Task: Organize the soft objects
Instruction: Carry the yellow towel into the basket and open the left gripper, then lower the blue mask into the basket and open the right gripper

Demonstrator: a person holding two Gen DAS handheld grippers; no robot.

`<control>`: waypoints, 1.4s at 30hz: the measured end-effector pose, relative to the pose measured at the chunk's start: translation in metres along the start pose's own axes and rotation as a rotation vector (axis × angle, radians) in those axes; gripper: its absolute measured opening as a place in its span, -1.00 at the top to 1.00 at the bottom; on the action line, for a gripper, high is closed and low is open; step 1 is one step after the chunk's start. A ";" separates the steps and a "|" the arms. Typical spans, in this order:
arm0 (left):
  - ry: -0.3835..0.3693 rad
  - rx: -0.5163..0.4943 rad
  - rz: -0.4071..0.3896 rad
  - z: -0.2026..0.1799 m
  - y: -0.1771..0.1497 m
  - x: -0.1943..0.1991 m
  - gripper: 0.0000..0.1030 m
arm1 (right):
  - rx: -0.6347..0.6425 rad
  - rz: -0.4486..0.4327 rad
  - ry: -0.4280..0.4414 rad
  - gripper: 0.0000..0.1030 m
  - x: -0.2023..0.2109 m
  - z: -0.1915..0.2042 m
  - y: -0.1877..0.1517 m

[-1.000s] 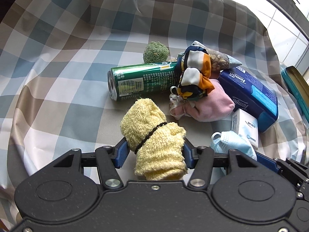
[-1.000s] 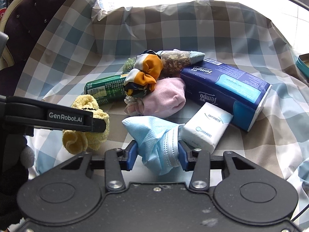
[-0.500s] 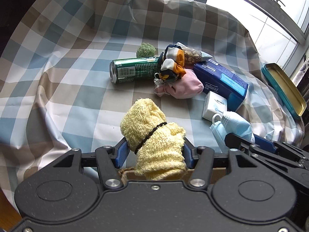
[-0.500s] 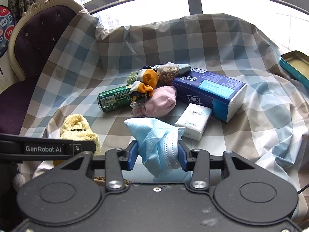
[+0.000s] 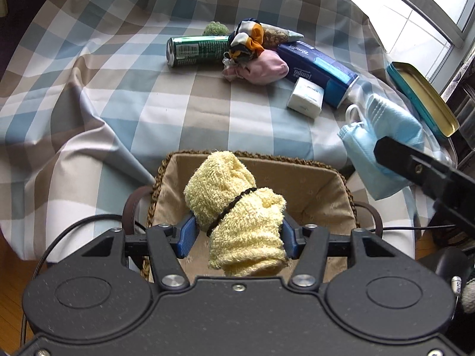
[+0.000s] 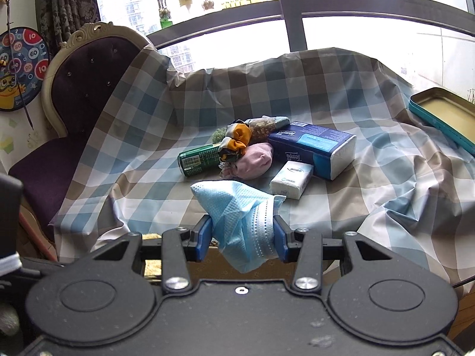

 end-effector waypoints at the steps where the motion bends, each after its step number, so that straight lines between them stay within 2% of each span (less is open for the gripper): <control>1: -0.003 0.008 0.007 0.001 -0.004 -0.001 -0.05 | 0.000 -0.002 0.005 0.17 0.006 0.000 -0.003; 6: -0.016 0.051 0.041 0.006 -0.020 -0.005 -0.06 | -0.015 -0.005 0.030 0.17 0.029 -0.001 -0.014; 18: 0.028 0.060 -0.008 0.004 -0.023 0.003 -0.35 | -0.037 0.020 0.036 0.17 0.036 -0.003 -0.022; 36: 0.102 0.092 -0.027 0.012 -0.025 0.005 -0.36 | -0.040 0.061 0.032 0.11 0.026 -0.004 -0.021; 42: 0.105 0.086 -0.023 0.011 -0.026 0.003 -0.36 | -0.041 0.065 0.036 -0.09 0.026 -0.003 -0.023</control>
Point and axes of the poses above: each gripper's, at about its wrist camera, not at the fingertips, and x roughly against the way its jaws point, z to its left, y to its top, the point moved 5 cm from there along -x, roughly the way its jaws point, and after that the axes turned 8 degrees about z, right-handed, at the moved point
